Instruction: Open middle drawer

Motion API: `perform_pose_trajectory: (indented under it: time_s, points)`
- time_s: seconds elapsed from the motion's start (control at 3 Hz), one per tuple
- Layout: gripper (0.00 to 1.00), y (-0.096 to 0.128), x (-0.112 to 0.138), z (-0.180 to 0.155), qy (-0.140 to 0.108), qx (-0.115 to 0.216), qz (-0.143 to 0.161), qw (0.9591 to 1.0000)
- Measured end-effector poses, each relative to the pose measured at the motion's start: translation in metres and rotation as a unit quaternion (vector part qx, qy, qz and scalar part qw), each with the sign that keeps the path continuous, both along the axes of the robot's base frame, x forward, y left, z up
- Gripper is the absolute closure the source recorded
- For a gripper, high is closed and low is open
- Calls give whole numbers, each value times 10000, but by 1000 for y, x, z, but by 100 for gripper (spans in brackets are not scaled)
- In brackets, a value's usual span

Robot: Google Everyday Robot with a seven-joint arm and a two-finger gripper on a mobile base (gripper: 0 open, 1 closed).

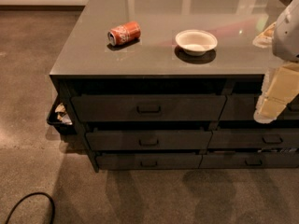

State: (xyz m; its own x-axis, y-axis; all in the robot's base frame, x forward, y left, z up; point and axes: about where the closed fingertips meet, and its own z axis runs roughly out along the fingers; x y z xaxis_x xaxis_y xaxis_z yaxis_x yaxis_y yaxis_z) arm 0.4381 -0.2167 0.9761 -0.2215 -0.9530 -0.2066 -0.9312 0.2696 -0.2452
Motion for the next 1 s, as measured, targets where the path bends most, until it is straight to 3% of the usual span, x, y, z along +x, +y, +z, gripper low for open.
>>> perform_pose_trajectory:
  time_s: [0.33,0.67,1.0]
  points:
    - [0,0,0,1,-12,1,-2,10000]
    - [0,-8,13,-27,-22,-8,-72,10000]
    - [0,-31,32,-98,88,46,-330,9994]
